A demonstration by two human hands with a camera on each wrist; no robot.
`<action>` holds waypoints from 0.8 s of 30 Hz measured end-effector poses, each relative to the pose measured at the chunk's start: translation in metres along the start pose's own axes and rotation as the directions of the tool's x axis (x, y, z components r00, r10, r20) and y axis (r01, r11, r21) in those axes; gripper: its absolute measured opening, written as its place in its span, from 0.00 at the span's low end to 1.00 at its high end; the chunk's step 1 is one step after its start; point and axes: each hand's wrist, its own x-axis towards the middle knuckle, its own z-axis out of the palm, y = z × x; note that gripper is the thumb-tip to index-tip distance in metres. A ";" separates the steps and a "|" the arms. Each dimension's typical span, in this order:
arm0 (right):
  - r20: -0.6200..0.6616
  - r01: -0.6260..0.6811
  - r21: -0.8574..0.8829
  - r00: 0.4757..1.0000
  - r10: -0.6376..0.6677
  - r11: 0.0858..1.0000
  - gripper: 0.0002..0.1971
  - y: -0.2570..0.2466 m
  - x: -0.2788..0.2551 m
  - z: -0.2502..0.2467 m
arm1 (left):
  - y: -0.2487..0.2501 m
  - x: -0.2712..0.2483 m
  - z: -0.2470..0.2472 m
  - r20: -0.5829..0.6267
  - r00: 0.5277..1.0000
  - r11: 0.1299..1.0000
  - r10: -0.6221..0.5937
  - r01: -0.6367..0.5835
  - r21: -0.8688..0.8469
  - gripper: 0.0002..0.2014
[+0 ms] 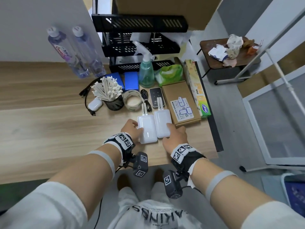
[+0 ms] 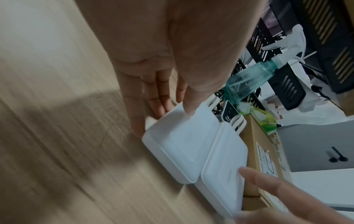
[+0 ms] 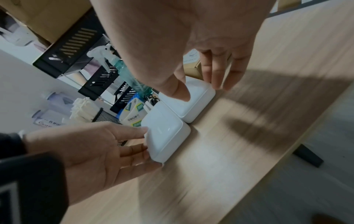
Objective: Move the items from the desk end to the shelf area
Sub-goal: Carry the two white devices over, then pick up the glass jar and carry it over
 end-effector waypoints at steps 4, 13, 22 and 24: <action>0.014 0.070 0.109 0.997 -0.072 0.992 0.20 -0.020 -0.003 -0.002 | 0.003 -0.024 -0.012 0.084 0.996 0.951 -0.019 0.044 -0.307 0.17; 0.216 0.315 0.292 0.898 -0.383 0.903 0.12 -0.132 -0.030 0.048 | -0.039 -0.095 -0.139 -0.176 0.983 0.898 -0.044 -0.038 -0.439 0.08; 0.284 0.509 0.276 0.767 -0.575 0.815 0.13 -0.299 -0.110 0.115 | -0.123 -0.143 -0.294 -0.363 0.929 0.690 -0.071 -0.217 -0.690 0.06; 0.265 0.544 0.267 0.753 -0.603 0.796 0.13 -0.342 -0.132 0.137 | -0.147 -0.153 -0.337 -0.405 0.914 0.667 -0.036 -0.280 -0.691 0.07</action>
